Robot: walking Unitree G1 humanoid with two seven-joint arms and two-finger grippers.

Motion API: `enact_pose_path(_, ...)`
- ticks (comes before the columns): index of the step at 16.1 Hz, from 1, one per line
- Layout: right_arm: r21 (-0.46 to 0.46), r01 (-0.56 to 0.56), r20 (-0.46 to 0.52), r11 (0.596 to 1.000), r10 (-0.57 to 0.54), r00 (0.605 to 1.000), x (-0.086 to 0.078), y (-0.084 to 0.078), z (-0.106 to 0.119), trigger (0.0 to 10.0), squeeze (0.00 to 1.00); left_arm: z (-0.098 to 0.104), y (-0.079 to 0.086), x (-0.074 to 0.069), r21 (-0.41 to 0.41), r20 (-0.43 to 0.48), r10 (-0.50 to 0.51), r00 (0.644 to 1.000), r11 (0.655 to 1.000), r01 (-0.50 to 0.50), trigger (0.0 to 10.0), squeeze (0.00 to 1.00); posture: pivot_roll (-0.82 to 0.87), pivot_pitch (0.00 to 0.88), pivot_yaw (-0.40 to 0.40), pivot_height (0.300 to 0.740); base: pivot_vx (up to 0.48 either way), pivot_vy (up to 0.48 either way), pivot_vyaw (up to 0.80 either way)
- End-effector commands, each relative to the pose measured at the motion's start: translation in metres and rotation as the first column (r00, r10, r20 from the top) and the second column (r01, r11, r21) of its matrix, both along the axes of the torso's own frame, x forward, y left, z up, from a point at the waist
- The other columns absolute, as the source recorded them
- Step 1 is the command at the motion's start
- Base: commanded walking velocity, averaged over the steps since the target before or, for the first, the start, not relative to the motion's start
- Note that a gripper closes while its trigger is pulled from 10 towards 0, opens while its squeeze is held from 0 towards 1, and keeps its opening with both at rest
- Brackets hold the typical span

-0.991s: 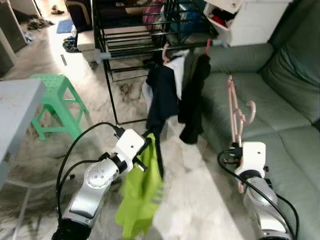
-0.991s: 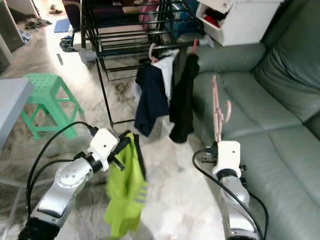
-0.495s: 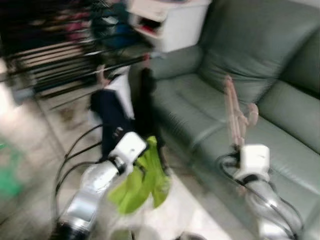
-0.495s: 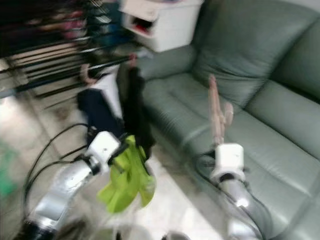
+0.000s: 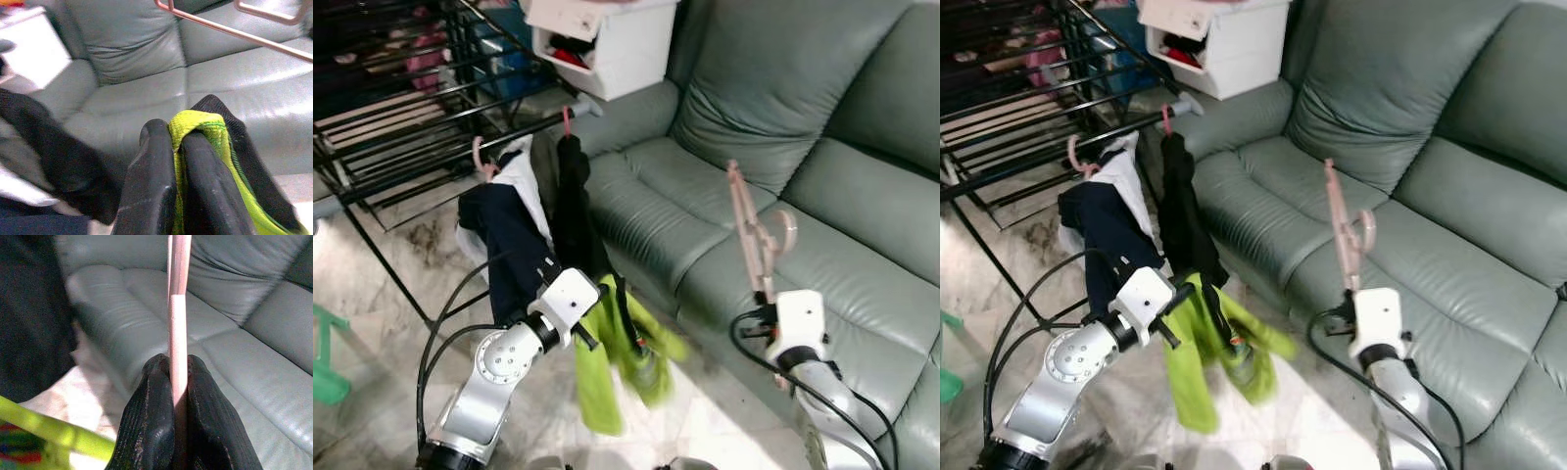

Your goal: Hang hanger

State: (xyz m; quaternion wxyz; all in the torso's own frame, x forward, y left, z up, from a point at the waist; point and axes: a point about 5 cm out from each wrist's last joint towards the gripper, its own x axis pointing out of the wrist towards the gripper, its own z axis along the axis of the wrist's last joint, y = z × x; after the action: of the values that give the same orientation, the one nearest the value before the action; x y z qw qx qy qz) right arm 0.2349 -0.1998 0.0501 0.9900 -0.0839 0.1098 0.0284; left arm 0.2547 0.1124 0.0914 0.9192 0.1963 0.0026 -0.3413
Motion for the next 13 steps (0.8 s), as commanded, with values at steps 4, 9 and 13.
enact_pose_path(4, -0.068, -0.137, -0.004, 0.988, 0.137, 0.991, -0.003, -0.009, 0.015, 10.0, 0.0, 0.023, 0.034, 0.037, 0.075, 0.135, 0.181, 0.974, 0.979, -0.192, 10.0, 0.0, -0.03, 0.0, -0.006, 0.74, 0.0, 0.0, 0.0)
enact_pose_path(9, -0.064, -0.512, -0.005, 0.856, 0.513, 0.858, -0.016, 0.001, 0.043, 10.0, 0.0, 0.042, 0.067, 0.077, 0.226, 0.267, 0.233, 0.935, 0.928, -0.295, 10.0, 0.0, -0.06, 0.0, 0.002, 0.74, 0.0, 0.0, 0.0)
enact_pose_path(13, 0.087, -0.67, -0.136, 0.737, 0.675, 0.725, -0.039, 0.012, 0.031, 10.0, 0.0, 0.048, 0.063, 0.081, 0.236, 0.333, 0.19, 0.924, 0.932, -0.276, 10.0, 0.0, -0.06, 0.0, 0.007, 0.74, 0.0, 0.0, 0.0)
